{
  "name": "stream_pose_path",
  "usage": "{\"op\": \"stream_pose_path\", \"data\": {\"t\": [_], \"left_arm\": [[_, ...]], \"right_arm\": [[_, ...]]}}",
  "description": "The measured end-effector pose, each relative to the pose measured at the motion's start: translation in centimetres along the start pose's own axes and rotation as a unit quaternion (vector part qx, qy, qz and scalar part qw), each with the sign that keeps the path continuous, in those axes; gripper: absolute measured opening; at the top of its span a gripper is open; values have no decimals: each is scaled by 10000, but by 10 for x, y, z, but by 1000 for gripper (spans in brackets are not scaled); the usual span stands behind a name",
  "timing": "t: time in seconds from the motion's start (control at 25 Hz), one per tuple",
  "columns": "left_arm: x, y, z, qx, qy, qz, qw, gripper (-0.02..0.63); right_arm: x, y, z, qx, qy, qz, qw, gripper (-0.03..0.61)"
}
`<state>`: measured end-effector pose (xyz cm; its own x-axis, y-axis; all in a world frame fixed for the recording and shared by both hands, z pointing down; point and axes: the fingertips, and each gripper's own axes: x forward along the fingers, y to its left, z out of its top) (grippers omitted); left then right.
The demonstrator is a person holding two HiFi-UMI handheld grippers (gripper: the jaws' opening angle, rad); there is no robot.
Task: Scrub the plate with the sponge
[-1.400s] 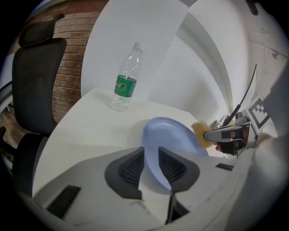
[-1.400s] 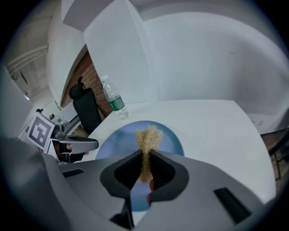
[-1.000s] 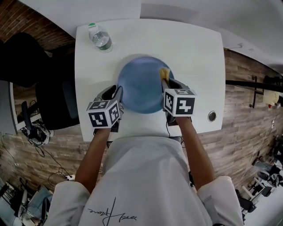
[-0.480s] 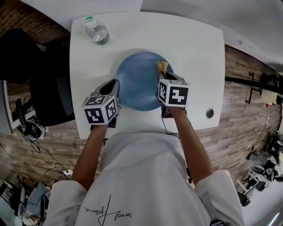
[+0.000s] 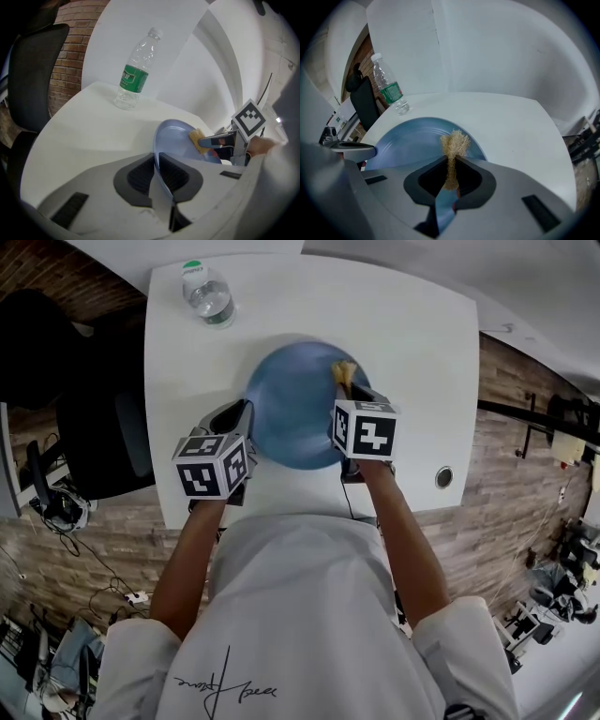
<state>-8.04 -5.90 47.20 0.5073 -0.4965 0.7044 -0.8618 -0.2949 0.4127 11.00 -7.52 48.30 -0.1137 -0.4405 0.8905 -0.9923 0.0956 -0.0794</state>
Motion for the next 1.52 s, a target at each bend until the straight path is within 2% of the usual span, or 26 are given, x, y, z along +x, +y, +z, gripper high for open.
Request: {"op": "stream_pose_path", "data": {"t": [0.32, 0.56, 1.08, 1.52], "left_arm": [[-1, 1, 0, -5, 5, -13, 10000, 28], [-1, 1, 0, -23, -6, -54, 10000, 28], [0, 0, 1, -39, 24, -98, 9999, 32], [-1, 0, 0, -91, 25, -96, 9999, 32]], "right_arm": [[2, 4, 3, -195, 21, 5, 9998, 38], [6, 5, 4, -25, 124, 112, 9999, 38], [15, 14, 19, -124, 115, 111, 9998, 38], [17, 28, 30, -396, 2, 172, 9991, 38]]}}
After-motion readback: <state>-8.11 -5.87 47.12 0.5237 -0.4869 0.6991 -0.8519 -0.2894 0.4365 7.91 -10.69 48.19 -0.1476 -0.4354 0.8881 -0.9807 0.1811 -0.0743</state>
